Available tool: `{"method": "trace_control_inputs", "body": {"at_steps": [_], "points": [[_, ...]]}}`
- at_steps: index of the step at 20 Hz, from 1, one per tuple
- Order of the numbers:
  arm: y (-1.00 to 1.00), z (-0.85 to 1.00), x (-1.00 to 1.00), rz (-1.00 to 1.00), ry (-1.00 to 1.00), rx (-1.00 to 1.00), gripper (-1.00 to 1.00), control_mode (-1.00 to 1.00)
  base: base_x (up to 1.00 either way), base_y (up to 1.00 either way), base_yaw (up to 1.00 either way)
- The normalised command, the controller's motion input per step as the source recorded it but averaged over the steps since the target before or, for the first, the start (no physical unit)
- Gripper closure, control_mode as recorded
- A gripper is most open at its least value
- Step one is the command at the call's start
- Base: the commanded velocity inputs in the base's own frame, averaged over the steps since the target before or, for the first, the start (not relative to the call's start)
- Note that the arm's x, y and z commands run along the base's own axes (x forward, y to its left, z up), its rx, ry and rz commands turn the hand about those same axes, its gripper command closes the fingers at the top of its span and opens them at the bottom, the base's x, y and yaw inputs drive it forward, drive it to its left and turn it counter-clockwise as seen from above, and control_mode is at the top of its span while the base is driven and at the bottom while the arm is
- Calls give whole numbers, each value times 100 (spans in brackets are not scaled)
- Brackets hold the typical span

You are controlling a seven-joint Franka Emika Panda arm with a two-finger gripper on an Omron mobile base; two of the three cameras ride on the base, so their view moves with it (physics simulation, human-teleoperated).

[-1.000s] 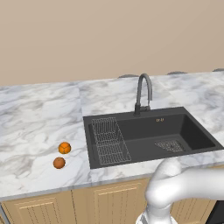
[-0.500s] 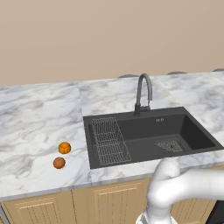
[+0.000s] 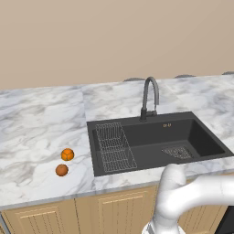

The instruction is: Remove the tangerine and orange from the sink. Then move the bowl and cup from the counter to the sink for washing.

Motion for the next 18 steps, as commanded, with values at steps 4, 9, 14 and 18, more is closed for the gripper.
{"method": "trace_control_inputs", "body": {"at_steps": [4,9,14,18], "points": [[-21,-9,2,0,12,0,-100,-100,0,0,0],[-8,-13,2,0,9,1,-100,-100,0,0,0],[-1,-16,0,0,7,4,-100,-100,0,0,0],[2,-21,-2,0,8,6,100,-100,0,0,0]]}}
